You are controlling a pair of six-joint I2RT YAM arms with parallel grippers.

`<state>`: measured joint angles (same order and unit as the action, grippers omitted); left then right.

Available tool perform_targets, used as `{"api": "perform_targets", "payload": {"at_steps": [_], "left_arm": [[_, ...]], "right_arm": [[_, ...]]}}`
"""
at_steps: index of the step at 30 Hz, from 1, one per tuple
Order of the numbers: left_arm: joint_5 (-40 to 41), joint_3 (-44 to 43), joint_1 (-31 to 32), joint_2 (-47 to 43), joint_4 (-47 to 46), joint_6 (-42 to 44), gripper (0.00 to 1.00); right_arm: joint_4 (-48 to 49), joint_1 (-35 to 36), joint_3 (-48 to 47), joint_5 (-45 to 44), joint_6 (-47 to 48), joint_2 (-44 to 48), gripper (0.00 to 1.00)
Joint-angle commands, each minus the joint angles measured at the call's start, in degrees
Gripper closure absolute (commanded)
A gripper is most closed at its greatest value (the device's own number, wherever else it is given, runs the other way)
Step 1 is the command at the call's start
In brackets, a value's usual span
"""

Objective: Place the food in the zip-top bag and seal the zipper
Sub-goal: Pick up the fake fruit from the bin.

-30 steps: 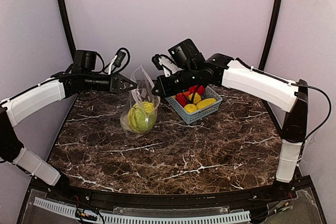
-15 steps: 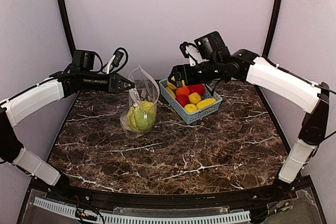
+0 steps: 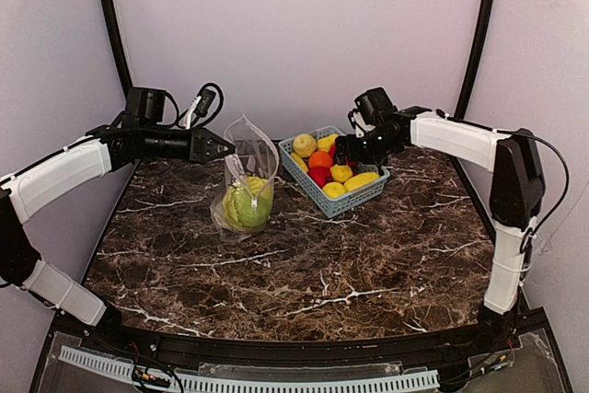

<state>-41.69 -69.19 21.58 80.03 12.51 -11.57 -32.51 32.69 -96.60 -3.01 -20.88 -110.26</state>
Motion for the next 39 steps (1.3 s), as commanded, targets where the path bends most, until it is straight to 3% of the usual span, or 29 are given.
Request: {"api": "perform_targets", "payload": {"at_steps": [1, 18, 32, 39], "left_arm": [[-0.96, -0.96, -0.49, -0.13, 0.24, -0.06, 0.99], [-2.25, -0.71, -0.49, 0.14, -0.63, -1.24, 0.99], [-4.21, -0.16, -0.49, 0.4, -2.53, -2.75, 0.99], [-4.36, 0.27, -0.47, 0.34, -3.23, -3.2, 0.99]], "right_arm": [[1.4, -2.06, -2.3, -1.2, -1.65, -5.1, 0.11], [4.4, -3.93, -8.15, 2.77, 0.1, -16.92, 0.13], [5.28, -4.55, -10.11, 4.55, -0.5, -21.26, 0.24], [4.68, -4.56, -10.01, 4.04, -0.72, -20.4, 0.39]]}}
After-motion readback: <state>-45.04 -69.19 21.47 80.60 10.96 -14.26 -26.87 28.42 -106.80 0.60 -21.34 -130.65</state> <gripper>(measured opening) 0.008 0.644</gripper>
